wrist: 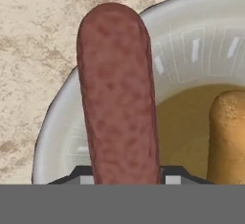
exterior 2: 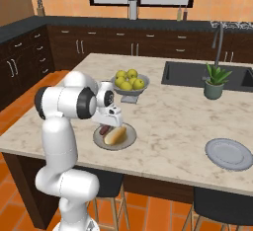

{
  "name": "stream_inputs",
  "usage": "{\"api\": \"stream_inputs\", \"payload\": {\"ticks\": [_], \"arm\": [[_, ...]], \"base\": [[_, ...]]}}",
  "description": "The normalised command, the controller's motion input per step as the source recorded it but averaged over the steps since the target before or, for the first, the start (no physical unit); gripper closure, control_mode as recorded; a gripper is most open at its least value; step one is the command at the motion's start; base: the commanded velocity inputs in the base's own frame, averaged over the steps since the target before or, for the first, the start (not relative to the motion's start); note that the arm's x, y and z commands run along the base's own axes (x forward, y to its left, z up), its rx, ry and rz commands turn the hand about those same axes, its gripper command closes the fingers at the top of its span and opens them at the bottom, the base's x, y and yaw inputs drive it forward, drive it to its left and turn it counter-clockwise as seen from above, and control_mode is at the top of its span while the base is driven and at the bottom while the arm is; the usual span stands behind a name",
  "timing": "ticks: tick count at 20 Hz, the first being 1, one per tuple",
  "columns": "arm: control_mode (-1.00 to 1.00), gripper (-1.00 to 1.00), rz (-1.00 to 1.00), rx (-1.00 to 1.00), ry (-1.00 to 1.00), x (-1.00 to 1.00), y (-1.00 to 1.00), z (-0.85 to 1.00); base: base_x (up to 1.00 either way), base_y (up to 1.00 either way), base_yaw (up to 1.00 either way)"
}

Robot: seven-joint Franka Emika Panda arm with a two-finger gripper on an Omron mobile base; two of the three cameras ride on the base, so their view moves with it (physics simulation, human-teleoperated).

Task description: Place one bun and one sausage from the bowl on each plate.

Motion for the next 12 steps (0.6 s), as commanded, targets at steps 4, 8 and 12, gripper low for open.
{"api": "stream_inputs", "payload": {"ticks": [4, 8, 12], "arm": [[-1.0, -1.0, -0.08, 0.01, -0.04, -0.28, -0.11, 0.0], [-1.0, -1.0, -0.1, 0.0, -0.04, -0.31, -0.04, 0.14], [-1.0, -1.0, -0.05, 0.0, -0.18, -0.6, 0.0, 0.75]], "base": [[0.0, 0.0, 0.0], [0.0, 0.0, 0.0], [0.0, 0.0, 0.0]]}}
